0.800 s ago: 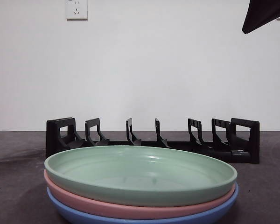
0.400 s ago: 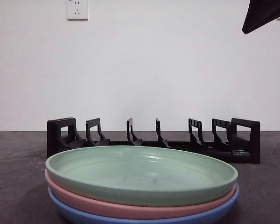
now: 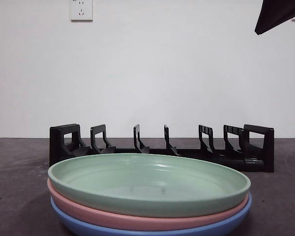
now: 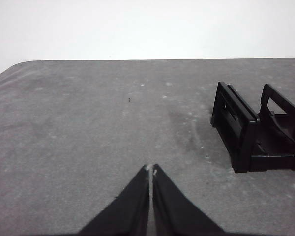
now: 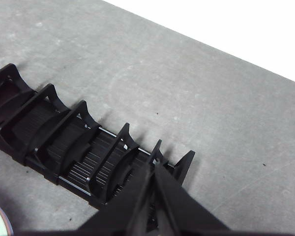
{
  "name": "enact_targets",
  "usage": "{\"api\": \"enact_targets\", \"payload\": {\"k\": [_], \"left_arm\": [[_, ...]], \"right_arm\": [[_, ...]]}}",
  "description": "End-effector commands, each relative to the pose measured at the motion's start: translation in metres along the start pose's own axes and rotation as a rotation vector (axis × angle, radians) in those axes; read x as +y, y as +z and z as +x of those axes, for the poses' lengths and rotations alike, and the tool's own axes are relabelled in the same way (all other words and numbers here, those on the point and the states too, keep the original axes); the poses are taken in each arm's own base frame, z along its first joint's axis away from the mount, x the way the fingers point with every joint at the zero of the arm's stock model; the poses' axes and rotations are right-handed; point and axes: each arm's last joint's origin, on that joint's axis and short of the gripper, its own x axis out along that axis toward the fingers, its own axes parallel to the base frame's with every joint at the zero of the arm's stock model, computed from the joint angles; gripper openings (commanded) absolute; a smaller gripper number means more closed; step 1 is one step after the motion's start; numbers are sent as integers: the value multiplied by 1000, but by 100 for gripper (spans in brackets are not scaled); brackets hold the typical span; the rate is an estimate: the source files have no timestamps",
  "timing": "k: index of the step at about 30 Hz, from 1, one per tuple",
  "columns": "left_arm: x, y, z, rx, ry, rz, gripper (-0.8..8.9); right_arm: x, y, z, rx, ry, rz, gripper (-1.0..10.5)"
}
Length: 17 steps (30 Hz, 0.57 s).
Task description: Place the plate
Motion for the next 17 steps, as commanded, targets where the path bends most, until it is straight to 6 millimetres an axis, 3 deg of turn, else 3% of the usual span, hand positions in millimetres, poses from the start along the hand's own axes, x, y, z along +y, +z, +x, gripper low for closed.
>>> {"api": "enact_targets", "payload": {"k": [1, 5, 10, 13, 17], "left_arm": [[0, -5, 2, 7, -2, 8, 8], [0, -5, 2, 7, -2, 8, 8], [0, -5, 2, 7, -2, 8, 8], [0, -5, 2, 7, -2, 8, 8], [0, -5, 2, 7, -2, 8, 8]], "right_arm": [[0, 5, 0, -16, -1, 8, 14], [0, 7, -1, -36, -9, 6, 14], [0, -3, -24, -60, -48, -59, 14], [-1, -36, -34, -99, -89, -61, 14], [4, -100, -41, -192, -147, 28, 14]]}}
